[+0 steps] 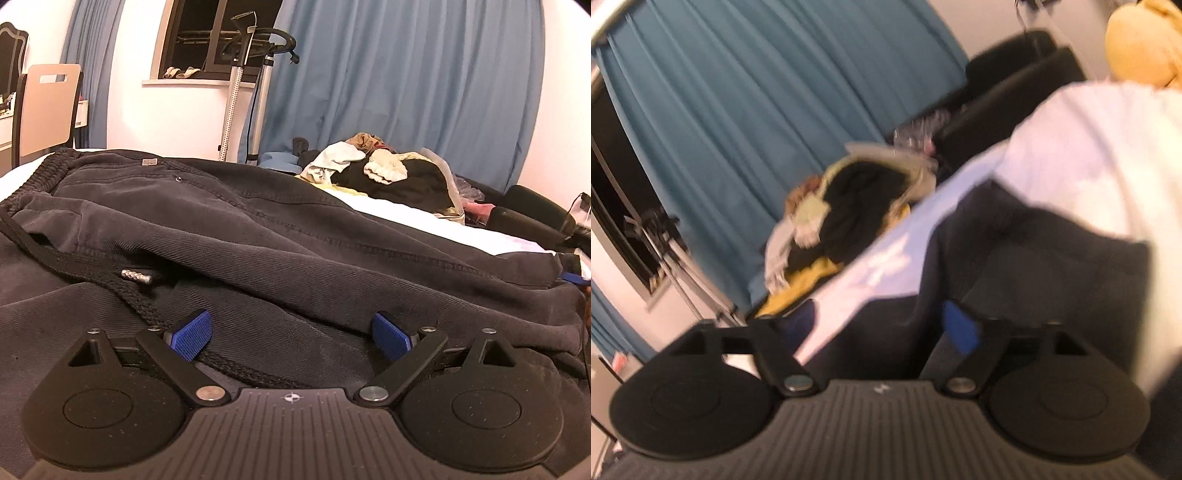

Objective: Fold clothes

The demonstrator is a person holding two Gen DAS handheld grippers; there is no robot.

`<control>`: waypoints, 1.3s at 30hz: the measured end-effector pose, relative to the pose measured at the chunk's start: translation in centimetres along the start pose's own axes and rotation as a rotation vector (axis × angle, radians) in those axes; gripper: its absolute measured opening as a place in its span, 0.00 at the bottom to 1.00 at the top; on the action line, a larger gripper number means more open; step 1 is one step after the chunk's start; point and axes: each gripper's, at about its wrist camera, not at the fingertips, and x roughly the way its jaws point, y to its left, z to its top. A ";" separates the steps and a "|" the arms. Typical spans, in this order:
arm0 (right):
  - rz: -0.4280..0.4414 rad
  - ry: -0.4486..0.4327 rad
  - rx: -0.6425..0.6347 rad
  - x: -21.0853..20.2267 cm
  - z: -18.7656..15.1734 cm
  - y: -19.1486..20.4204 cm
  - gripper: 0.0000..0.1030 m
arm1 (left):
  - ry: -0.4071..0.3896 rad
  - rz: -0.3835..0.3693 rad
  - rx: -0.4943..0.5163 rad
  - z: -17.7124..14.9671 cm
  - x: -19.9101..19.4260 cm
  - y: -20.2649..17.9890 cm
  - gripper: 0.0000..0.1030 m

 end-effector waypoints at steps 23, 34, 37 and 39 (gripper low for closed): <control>-0.170 0.184 0.403 -5.0 -2.0 -5.6 0.25 | 0.043 -0.024 -0.087 0.4 -1.7 1.2 0.92; 0.155 -0.148 0.025 -8.5 2.1 4.1 0.69 | 0.040 -0.038 -0.109 0.4 -1.5 1.5 0.92; 0.090 -0.106 0.019 -8.0 1.5 3.4 0.83 | 0.042 -0.038 -0.116 0.5 -1.5 1.6 0.92; -0.005 -0.059 0.080 -7.4 1.0 1.5 0.82 | 0.042 -0.038 -0.114 0.5 -1.6 1.6 0.92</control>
